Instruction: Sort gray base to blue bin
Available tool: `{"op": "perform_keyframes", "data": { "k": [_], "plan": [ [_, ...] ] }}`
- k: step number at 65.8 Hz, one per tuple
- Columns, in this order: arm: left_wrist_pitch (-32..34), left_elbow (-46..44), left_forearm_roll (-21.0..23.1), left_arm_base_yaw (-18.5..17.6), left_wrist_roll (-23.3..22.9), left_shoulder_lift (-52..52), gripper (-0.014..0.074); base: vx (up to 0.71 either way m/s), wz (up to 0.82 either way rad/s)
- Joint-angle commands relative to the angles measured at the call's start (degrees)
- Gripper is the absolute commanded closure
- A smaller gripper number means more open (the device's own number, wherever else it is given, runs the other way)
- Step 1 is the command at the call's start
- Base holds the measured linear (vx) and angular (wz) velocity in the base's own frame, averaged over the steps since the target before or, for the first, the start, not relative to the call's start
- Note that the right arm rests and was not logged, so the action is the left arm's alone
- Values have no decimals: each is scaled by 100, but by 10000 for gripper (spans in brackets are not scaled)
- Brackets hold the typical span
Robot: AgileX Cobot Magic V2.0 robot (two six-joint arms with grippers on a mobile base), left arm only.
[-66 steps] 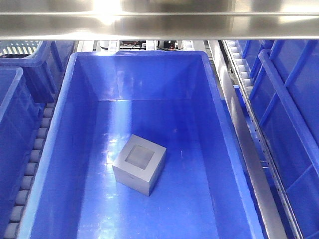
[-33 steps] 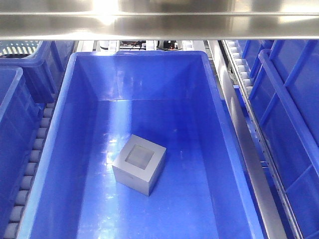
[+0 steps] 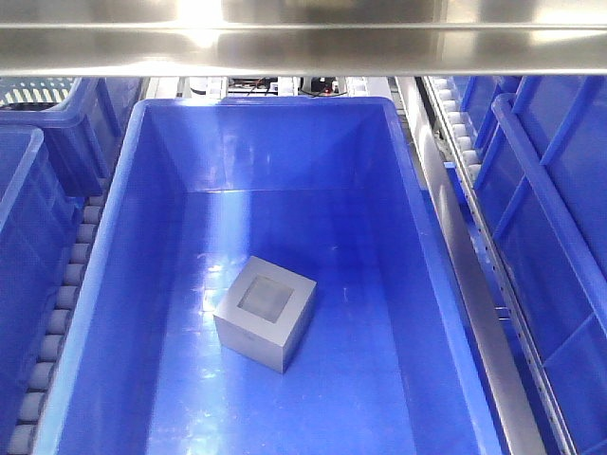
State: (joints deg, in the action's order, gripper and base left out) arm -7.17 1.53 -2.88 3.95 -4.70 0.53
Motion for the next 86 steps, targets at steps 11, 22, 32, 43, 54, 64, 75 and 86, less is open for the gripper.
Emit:
{"op": "perform_keyframes", "data": {
  "k": [11, 22, 32, 43, 54, 64, 75, 86],
  "plan": [
    [403, 161, 54, -10, -1, 101, 603, 0, 0],
    [398, 161, 54, -10, -1, 95, 603, 0, 0],
    [398, 161, 54, -10, -1, 95, 603, 0, 0],
    [398, 161, 54, -10, -1, 97, 602, 0, 0],
    [398, 161, 54, -10, -1, 97, 602, 0, 0],
    [398, 161, 54, -10, -1, 97, 602, 0, 0],
    [398, 161, 54, -10, -1, 97, 602, 0, 0],
    [398, 161, 54, -10, -1, 97, 602, 0, 0]
  ]
}}
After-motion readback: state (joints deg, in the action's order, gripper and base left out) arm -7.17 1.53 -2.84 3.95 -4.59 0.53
